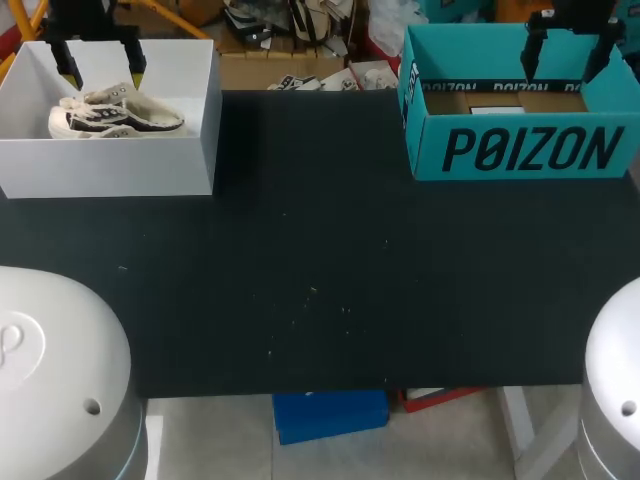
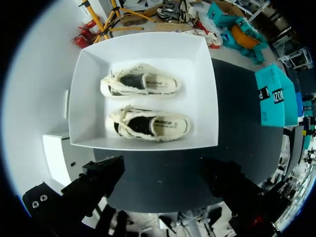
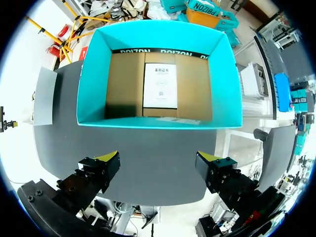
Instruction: Take the shoe out of the shoebox, open the shoe tongue, remove and reinsert the insole, then place the shoe into the shoebox
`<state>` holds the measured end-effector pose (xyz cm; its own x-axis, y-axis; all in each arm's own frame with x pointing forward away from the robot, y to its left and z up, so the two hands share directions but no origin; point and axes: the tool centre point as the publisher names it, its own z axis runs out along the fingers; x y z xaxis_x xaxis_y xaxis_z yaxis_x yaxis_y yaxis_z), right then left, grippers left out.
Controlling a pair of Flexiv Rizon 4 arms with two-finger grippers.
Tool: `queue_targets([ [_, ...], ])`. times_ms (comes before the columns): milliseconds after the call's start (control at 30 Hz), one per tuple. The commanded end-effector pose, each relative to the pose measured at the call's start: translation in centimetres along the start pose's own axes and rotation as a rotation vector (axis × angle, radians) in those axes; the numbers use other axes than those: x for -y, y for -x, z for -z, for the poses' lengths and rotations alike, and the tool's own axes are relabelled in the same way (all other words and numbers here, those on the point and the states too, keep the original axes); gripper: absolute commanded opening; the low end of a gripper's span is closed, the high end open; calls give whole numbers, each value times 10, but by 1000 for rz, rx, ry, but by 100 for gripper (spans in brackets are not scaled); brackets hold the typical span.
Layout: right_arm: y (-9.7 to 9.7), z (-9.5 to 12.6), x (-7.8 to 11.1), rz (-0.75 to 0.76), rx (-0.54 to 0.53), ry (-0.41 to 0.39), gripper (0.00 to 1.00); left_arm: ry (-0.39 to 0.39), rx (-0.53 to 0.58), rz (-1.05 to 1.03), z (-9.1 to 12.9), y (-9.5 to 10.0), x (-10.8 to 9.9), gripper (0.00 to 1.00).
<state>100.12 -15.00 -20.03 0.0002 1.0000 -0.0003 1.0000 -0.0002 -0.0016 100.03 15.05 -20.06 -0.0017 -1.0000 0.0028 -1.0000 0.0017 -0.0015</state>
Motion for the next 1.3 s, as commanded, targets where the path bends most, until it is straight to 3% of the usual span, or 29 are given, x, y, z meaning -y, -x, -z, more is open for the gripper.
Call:
queue_targets([
  [33,0,0,0,0,0,0,100,-13,16,-15,0,3,3,100],
  [300,0,0,0,0,0,0,100,-63,-7,-288,3,14,30,100],
  [500,0,0,0,0,0,0,100,-6,-91,-605,4,23,47,100],
  [733,0,0,0,0,0,0,100,107,-16,-1068,-1,45,65,100],
  [867,0,0,0,0,0,0,100,101,52,-1244,-1,54,72,100],
  [1300,0,0,0,0,0,0,100,84,52,-1234,-4,54,72,100],
])
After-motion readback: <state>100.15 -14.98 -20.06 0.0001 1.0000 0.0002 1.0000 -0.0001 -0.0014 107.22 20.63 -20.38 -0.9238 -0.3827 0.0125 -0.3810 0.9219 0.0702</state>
